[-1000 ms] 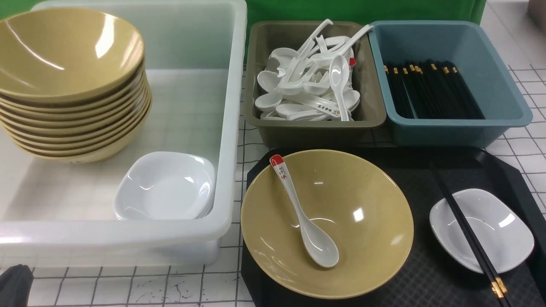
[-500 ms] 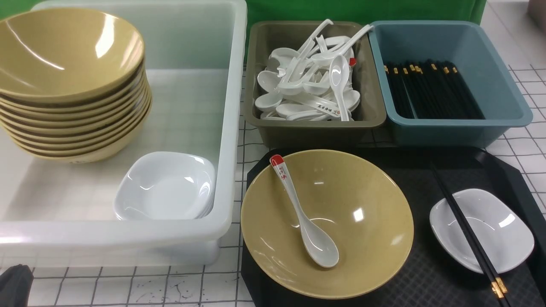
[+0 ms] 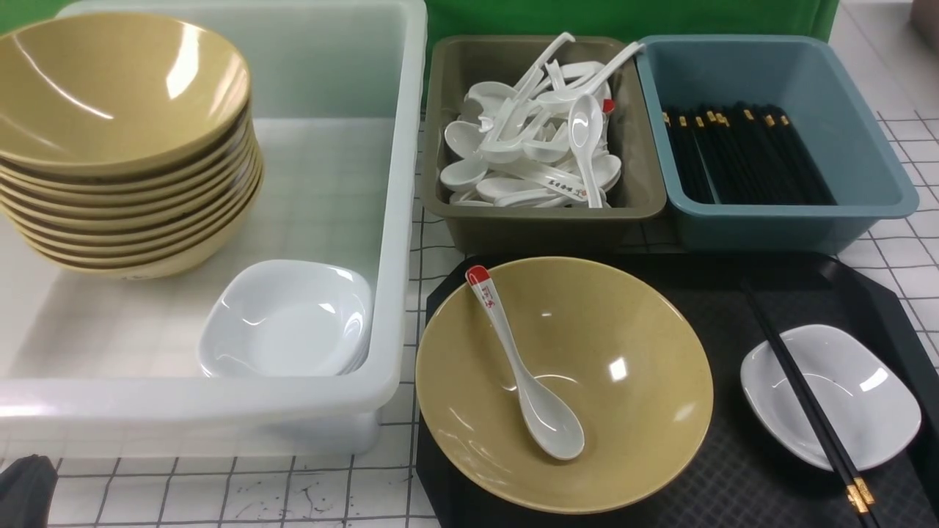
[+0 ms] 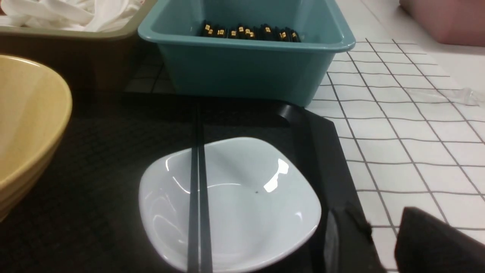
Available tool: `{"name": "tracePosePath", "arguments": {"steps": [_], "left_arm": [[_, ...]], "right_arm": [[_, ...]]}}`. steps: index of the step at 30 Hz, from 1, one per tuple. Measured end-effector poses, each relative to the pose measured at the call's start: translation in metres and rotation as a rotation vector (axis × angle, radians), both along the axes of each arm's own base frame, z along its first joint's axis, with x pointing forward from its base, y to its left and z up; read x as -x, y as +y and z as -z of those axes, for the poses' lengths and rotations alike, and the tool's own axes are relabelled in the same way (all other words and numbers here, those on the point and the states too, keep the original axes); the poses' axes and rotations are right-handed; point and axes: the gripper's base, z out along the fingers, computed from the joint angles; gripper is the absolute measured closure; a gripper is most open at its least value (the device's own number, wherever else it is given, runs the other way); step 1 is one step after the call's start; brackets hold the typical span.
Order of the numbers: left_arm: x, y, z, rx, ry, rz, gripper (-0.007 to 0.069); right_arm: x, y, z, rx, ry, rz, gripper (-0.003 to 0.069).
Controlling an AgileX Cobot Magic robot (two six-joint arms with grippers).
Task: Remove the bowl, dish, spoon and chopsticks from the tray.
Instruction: Use the right arm to grab the chopsticks
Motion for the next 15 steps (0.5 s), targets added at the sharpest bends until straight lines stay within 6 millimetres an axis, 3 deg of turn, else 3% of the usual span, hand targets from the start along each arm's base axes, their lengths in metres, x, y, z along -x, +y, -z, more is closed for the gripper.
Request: {"name": "tracePosePath", "arguments": {"steps": [15], "left_arm": [[0.0, 0.0, 0.0, 0.0, 0.0, 0.0, 0.0638]], "right_arm": [[-0.0009, 0.0004, -0.0039, 0.001, -0.044, -0.005, 0.0421]]}}
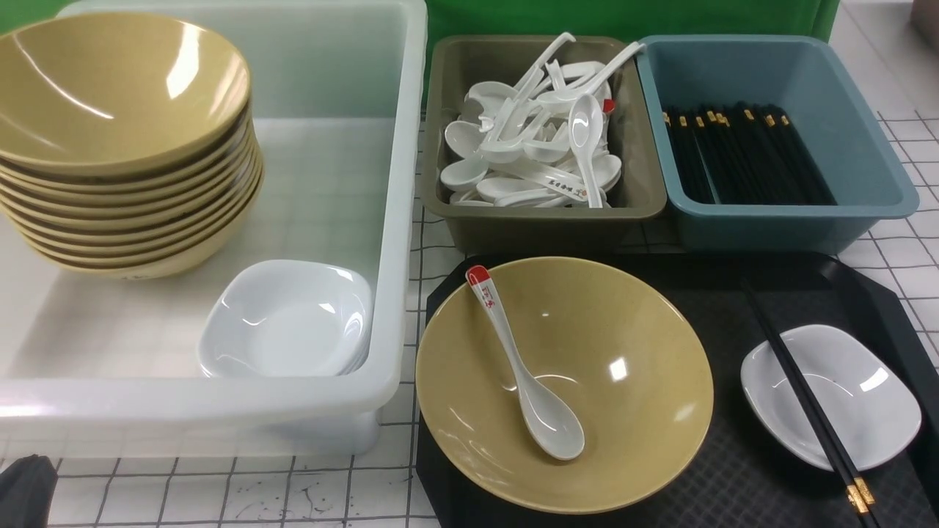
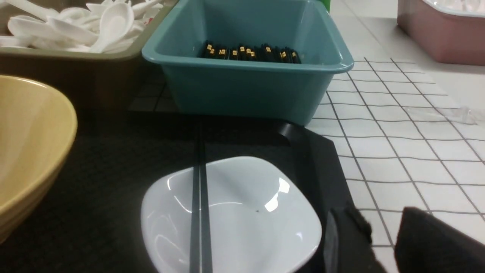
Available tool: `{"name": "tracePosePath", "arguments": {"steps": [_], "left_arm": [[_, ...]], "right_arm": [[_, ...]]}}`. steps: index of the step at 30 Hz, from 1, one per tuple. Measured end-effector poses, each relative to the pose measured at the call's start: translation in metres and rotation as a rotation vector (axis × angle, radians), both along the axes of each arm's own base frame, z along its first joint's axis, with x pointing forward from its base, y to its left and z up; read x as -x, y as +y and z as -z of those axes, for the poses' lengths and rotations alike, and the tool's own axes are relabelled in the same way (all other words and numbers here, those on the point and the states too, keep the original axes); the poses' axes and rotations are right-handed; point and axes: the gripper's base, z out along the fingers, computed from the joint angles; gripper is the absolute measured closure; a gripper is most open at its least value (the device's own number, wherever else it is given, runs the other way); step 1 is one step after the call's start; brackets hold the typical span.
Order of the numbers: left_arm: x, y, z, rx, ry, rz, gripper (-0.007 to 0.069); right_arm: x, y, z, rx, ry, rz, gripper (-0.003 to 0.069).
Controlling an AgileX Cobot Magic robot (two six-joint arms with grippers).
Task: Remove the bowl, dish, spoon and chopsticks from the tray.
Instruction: Use the right arm to grab the chopsticks
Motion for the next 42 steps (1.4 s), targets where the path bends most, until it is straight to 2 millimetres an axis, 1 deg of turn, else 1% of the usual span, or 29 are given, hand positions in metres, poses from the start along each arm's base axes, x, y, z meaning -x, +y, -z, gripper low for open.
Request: {"name": "tracePosePath", "arguments": {"steps": [11, 14, 17, 18, 19, 20, 21, 22, 23, 24, 25, 26, 27, 29, 30, 32, 34, 35, 36, 37, 38, 40, 41, 42], "left_arm": [[0.0, 0.0, 0.0, 0.006, -0.001, 0.0, 0.0638], [0.0, -0.002, 0.0, 0.072, -0.009, 0.005, 0.0638], [-0.001, -0.006, -0.002, 0.234, -0.034, 0.013, 0.0638], [-0.001, -0.007, -0.003, 0.288, -0.046, 0.012, 0.0638], [-0.001, -0.009, -0.005, 0.395, -0.064, 0.011, 0.0638], [-0.001, -0.009, -0.006, 0.449, -0.077, 0.008, 0.0638], [-0.002, -0.011, -0.009, 0.585, -0.099, 0.003, 0.0638], [-0.002, -0.013, -0.013, 0.839, -0.13, -0.006, 0.0638], [-0.002, -0.013, -0.013, 0.865, -0.133, -0.007, 0.0638], [-0.002, -0.014, -0.016, 1.012, -0.15, -0.012, 0.0638], [-0.002, -0.014, -0.017, 1.108, -0.16, -0.014, 0.0638], [-0.002, -0.015, -0.019, 1.177, -0.167, -0.015, 0.0638], [-0.002, -0.015, -0.02, 1.227, -0.174, -0.017, 0.0638], [-0.002, -0.014, -0.021, 1.289, -0.184, -0.02, 0.0638], [-0.002, -0.015, -0.021, 1.306, -0.186, -0.02, 0.0638], [-0.002, -0.015, -0.021, 1.324, -0.181, -0.017, 0.0638], [-0.002, -0.017, -0.021, 1.309, -0.168, -0.004, 0.0638], [-0.001, -0.018, -0.024, 1.28, -0.163, 0.018, 0.0638], [0.0, -0.02, -0.031, 1.23, -0.169, 0.048, 0.0638], [0.002, -0.021, -0.044, 1.149, -0.192, 0.094, 0.0638], [0.004, -0.022, -0.052, 1.084, -0.206, 0.121, 0.0638], [0.009, -0.024, -0.071, 0.974, -0.252, 0.174, 0.0638], [0.012, -0.025, -0.08, 0.928, -0.271, 0.193, 0.0638], [0.016, -0.027, -0.095, 0.795, -0.288, 0.233, 0.0638]], "right_arm": [[0.0, 0.0, 0.0, 0.0, 0.0, 0.0, 0.0421], [0.0, 0.0, 0.0, 0.0, 0.0, 0.0, 0.0421], [0.0, 0.0, 0.0, -0.035, -0.001, 0.007, 0.0421], [0.0, 0.0, 0.0, -0.073, -0.004, 0.013, 0.0421], [0.0, 0.0, 0.0, -0.129, -0.005, 0.023, 0.0421], [0.0, 0.0, 0.0, -0.183, -0.007, 0.031, 0.0421], [0.0, 0.001, 0.0, -0.34, -0.011, 0.055, 0.0421], [0.0, 0.002, 0.0, -0.576, -0.017, 0.093, 0.0421], [0.0, 0.002, 0.0, -0.604, -0.017, 0.097, 0.0421], [0.0, 0.002, 0.0, -0.747, -0.019, 0.12, 0.0421], [0.0, 0.003, 0.0, -0.883, -0.021, 0.144, 0.0421], [0.0, 0.003, 0.0, -0.975, -0.023, 0.163, 0.0421], [0.0, 0.003, 0.0, -1.098, -0.025, 0.186, 0.0421], [0.0, 0.003, 0.0, -1.196, -0.027, 0.206, 0.0421], [0.0, 0.003, 0.0, -1.204, -0.028, 0.208, 0.0421], [0.0, 0.003, 0.0, -1.167, -0.026, 0.201, 0.0421], [0.0, 0.003, 0.0, -1.126, -0.025, 0.192, 0.0421], [0.0, 0.003, 0.0, -1.115, -0.025, 0.19, 0.0421], [0.0, 0.003, 0.0, -1.096, -0.025, 0.184, 0.0421], [0.0, 0.003, -0.001, -1.036, -0.028, 0.16, 0.0423], [0.0, 0.004, -0.003, -1.002, -0.028, 0.142, 0.0424], [0.001, 0.005, -0.013, -0.896, -0.039, 0.09, 0.0434], [0.002, 0.006, -0.022, -0.855, -0.051, 0.061, 0.0442], [0.005, 0.007, -0.038, -0.772, -0.068, 0.02, 0.0466]]}}
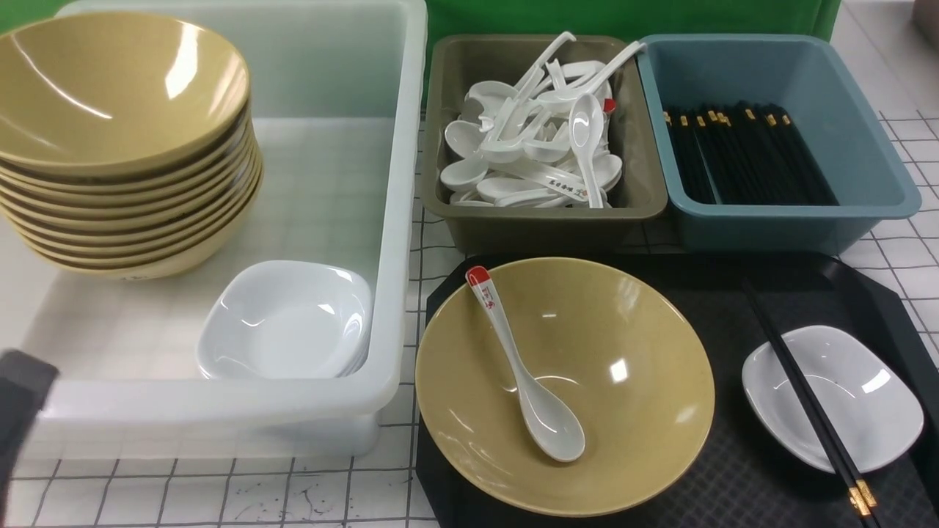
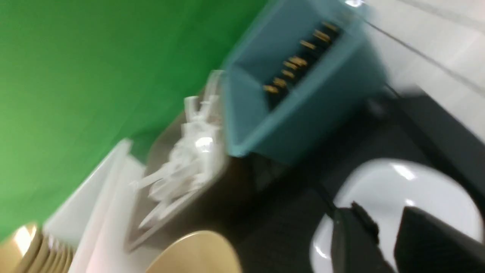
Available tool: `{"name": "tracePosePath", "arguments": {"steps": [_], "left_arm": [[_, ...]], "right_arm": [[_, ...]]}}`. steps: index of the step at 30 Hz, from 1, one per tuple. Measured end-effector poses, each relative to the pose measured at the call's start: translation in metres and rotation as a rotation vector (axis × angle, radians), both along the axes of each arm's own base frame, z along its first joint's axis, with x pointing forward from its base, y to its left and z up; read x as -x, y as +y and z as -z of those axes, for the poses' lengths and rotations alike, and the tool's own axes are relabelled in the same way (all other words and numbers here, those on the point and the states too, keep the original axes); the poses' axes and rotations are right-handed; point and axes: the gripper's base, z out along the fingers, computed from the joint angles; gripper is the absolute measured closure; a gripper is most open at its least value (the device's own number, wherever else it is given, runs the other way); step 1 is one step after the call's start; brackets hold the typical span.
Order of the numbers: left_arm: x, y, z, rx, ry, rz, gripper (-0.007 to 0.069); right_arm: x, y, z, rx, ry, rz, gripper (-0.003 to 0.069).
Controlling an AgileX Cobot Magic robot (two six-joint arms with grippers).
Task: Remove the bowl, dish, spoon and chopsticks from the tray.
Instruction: Use the right arm to grab the chopsticks
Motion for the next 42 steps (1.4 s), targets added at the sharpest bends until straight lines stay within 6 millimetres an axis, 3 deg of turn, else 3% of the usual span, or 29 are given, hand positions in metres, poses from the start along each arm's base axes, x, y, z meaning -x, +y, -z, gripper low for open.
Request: {"name": "tracePosePath", "arguments": {"steps": [2, 4, 6, 8, 10, 14, 16, 18, 19, 24, 28, 33, 37, 42], "left_arm": [[0.001, -0.003, -0.02, -0.166, -0.004, 0.016, 0.0638], [-0.009, -0.004, -0.04, -0.338, 0.064, 0.037, 0.0638], [-0.018, -0.005, -0.051, -0.43, 0.134, 0.067, 0.0638], [-0.036, -0.002, -0.067, -0.609, 0.271, 0.115, 0.0638], [-0.044, 0.0, -0.075, -0.665, 0.32, 0.13, 0.0638], [-0.077, 0.003, -0.107, -0.84, 0.449, 0.209, 0.0638], [-0.087, -0.001, -0.113, -0.886, 0.465, 0.265, 0.0638], [-0.11, -0.021, -0.117, -0.981, 0.478, 0.44, 0.0638], [-0.112, -0.022, -0.117, -0.989, 0.479, 0.454, 0.0638], [-0.144, -0.081, -0.106, -1.167, 0.477, 0.804, 0.0638], [-0.16, -0.13, -0.098, -1.264, 0.442, 0.97, 0.0638], [-0.171, -0.176, -0.085, -1.336, 0.419, 1.085, 0.0638], [-0.174, -0.195, -0.069, -1.368, 0.438, 1.14, 0.0638], [-0.178, -0.2, -0.061, -1.38, 0.461, 1.154, 0.0638]], "right_arm": [[0.0, 0.002, -0.022, 0.137, -0.005, -0.047, 0.052], [-0.006, 0.004, -0.058, 0.333, 0.041, -0.12, 0.06], [-0.013, 0.006, -0.067, 0.417, 0.112, -0.164, 0.0617], [-0.031, 0.011, -0.093, 0.598, 0.261, -0.266, 0.0623], [-0.041, 0.013, -0.102, 0.663, 0.345, -0.316, 0.0623], [-0.082, 0.02, -0.114, 0.825, 0.623, -0.502, 0.0623], [-0.092, 0.022, -0.111, 0.839, 0.68, -0.533, 0.0623], [-0.115, 0.029, -0.098, 0.839, 0.769, -0.591, 0.0622], [-0.117, 0.03, -0.097, 0.839, 0.776, -0.595, 0.0621], [-0.152, 0.037, -0.061, 0.835, 0.941, -0.671, 0.0571], [-0.172, 0.041, -0.042, 0.832, 0.973, -0.682, 0.0432], [-0.193, 0.045, -0.017, 0.821, 1.012, -0.691, 0.0233], [-0.207, 0.048, 0.006, 0.81, 1.069, -0.707, 0.0147], [-0.217, 0.05, 0.023, 0.805, 1.109, -0.722, 0.0141]]}}
